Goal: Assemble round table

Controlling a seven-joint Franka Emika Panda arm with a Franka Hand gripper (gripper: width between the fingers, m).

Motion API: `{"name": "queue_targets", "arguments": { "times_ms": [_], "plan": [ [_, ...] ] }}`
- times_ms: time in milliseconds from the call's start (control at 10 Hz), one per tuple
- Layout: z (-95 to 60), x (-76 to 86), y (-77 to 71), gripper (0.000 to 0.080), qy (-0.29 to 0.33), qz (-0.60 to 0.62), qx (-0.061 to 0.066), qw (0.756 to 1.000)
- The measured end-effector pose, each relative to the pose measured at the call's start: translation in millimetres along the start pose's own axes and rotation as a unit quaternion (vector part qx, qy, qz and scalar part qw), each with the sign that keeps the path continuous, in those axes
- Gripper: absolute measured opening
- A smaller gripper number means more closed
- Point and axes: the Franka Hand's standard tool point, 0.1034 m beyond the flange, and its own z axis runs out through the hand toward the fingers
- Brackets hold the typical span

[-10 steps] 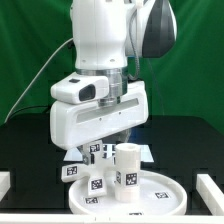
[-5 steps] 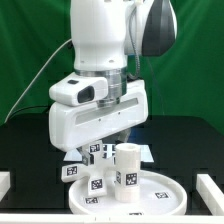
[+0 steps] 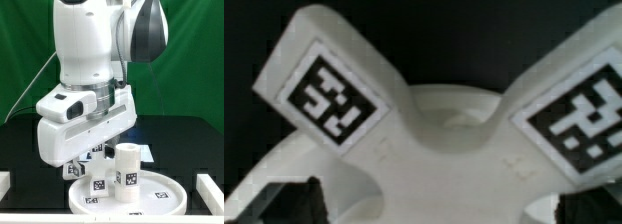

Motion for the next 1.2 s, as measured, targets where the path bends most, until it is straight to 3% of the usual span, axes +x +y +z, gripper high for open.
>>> {"name": "queue_targets", "arguments": {
  "times_ms": [1200],
  "plan": [
    [13.5, -0.8, -7.1, 0.0648, -0.008, 0.010, 0.009, 1.000]
  ]
}}
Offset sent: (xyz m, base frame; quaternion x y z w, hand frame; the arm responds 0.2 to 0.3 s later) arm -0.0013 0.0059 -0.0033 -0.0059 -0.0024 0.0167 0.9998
